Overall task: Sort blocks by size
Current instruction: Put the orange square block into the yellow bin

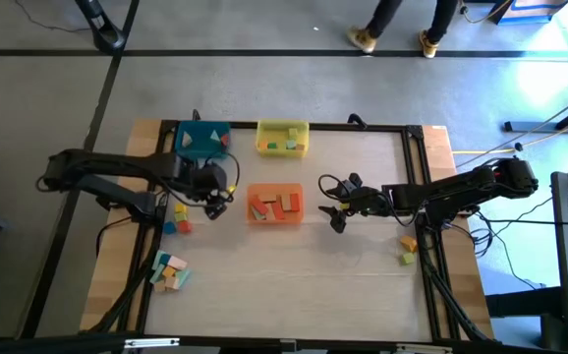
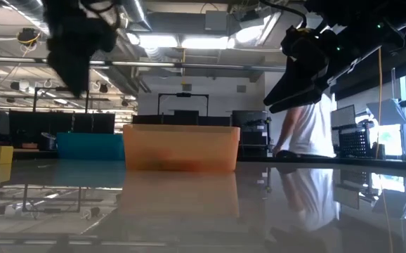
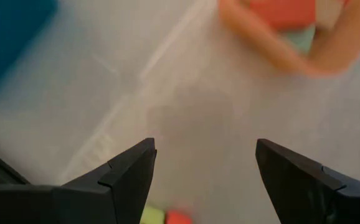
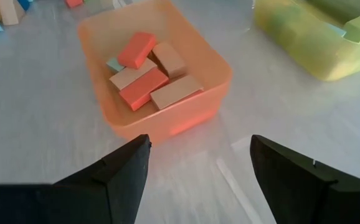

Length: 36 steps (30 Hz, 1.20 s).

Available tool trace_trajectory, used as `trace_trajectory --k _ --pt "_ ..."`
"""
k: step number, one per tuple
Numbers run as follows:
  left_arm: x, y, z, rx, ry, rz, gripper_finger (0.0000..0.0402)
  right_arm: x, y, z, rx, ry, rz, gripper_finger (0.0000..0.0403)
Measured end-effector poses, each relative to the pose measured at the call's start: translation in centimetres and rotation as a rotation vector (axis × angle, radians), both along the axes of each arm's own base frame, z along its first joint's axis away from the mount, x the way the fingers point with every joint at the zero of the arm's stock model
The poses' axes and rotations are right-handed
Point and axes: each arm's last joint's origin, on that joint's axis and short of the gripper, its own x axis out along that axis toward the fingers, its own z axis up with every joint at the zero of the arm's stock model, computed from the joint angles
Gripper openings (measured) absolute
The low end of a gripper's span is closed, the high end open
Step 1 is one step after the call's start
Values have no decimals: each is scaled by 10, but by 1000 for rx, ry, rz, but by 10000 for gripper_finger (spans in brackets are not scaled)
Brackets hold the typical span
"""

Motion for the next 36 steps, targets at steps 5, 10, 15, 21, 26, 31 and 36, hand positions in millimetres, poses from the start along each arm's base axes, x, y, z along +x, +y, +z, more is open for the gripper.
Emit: trace_trajectory --k 5,10,15,21,26,31,36 --pt "-6 -11 -22 -129 45 61 265 0 0 0 1 -1 0 276" --pt "-18 -24 -46 -190 132 127 265 0 0 0 1 -1 -1 276" --pt "-28 -35 -67 -285 196 148 265 0 0 0 2 -2 -1 276" --pt "-37 -40 -79 -302 252 164 265 0 0 0 2 -3 -1 276" --pt "-39 -40 -85 -301 259 175 265 0 0 0 2 -4 -1 276" --pt "-34 -43 -92 -366 188 113 265 0 0 0 2 -4 -1 276" --pt "-24 -44 -91 -383 87 37 265 0 0 0 2 -4 0 276"
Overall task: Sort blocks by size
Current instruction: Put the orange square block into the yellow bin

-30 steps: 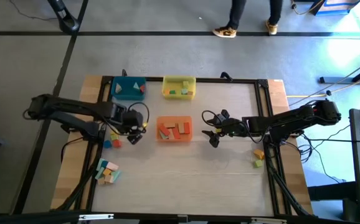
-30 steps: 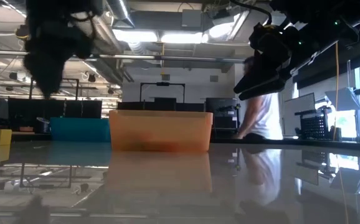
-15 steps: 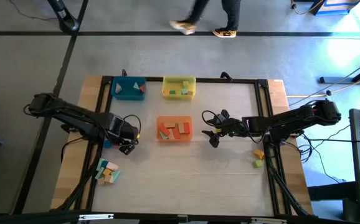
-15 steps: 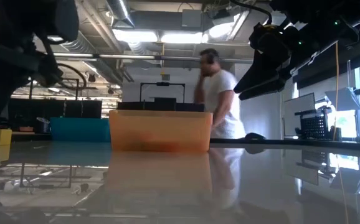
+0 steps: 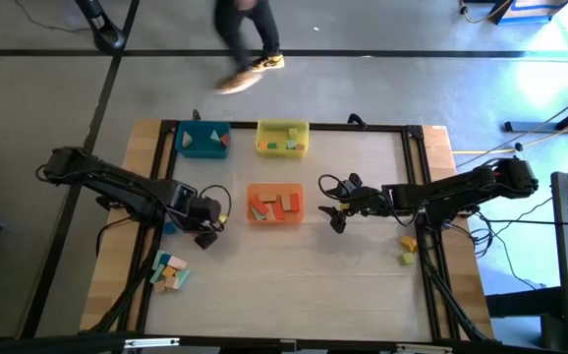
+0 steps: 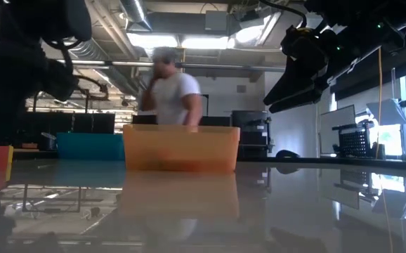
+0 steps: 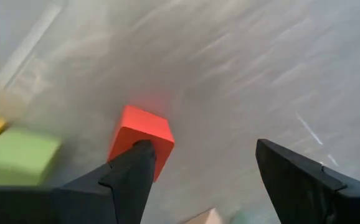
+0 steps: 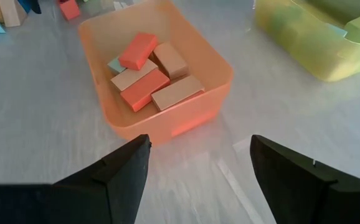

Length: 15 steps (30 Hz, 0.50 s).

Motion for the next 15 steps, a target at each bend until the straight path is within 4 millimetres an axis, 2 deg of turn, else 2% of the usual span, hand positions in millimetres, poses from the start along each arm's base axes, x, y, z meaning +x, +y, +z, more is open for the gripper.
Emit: trace_trajectory --k 7,12,15 --pt "13 -1 9 32 -131 -119 265 0 0 0 0 0 0 276" --pt "17 -3 31 169 -151 -237 265 0 0 0 0 0 0 276" --pt "14 -4 30 269 -134 -384 265 0 0 0 1 0 0 276"
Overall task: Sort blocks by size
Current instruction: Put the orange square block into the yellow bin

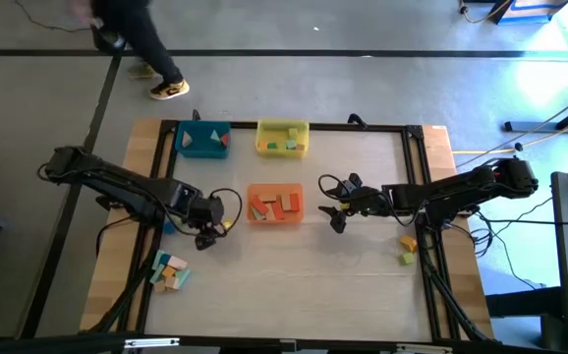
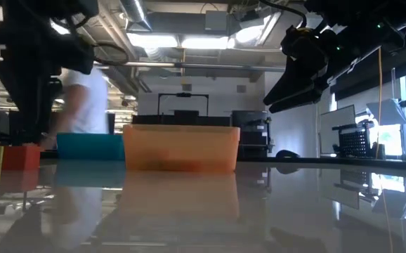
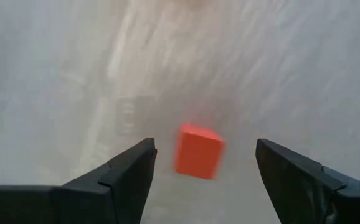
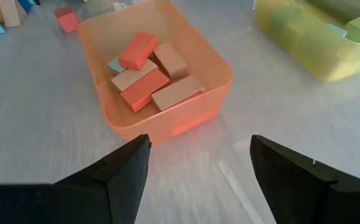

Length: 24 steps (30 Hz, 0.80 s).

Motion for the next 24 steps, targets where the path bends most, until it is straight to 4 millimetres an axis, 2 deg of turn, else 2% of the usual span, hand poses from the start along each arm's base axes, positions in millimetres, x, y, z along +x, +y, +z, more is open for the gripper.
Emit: trace_trajectory --k 3,8,17,24 --pt "-6 0 -11 64 29 -89 265 0 0 0 0 0 0 276" --pt "-12 0 -25 54 46 -99 265 0 0 0 5 4 6 276" --pt "-11 -2 -37 20 -7 -183 265 0 0 0 6 4 8 276" --pt "-15 -2 -49 13 -20 -176 253 0 0 0 5 3 7 276"
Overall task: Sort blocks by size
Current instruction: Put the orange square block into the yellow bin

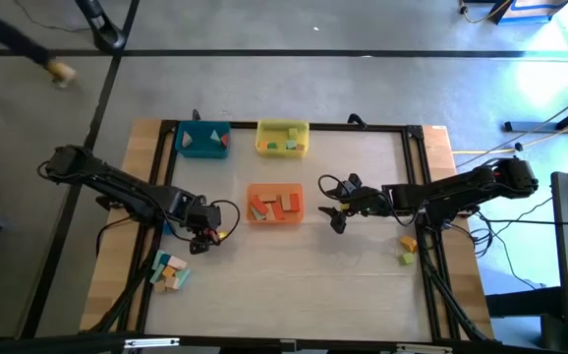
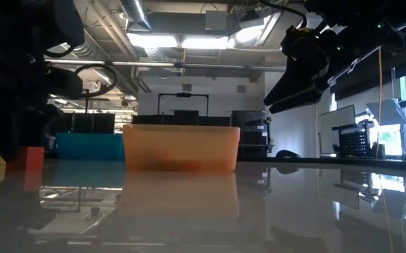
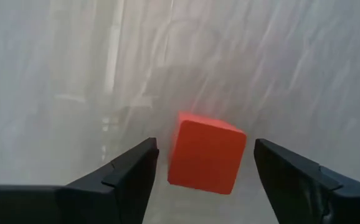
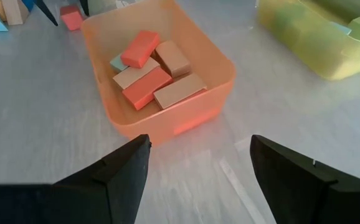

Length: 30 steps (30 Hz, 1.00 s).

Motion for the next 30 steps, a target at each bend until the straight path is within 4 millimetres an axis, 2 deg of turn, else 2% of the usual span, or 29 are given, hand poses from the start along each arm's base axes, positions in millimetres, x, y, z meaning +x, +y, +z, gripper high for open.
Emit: trace_trajectory --k 5,12,16,20,24,30 --pt "2 0 -2 -9 -37 0 216 0 0 0 -2 0 -2 276" --pt "3 -1 -2 -17 -48 16 123 0 0 0 -1 -1 -2 276" --pt "5 -1 0 -22 -56 27 117 0 0 0 -1 -1 -2 276" --pt "18 -2 19 -44 -118 54 117 0 0 0 -1 -2 -2 276" --pt "36 6 47 -7 -232 69 117 0 0 0 -1 -3 -2 276" --pt "64 39 90 198 -499 205 123 0 0 1 -1 -6 -2 276"
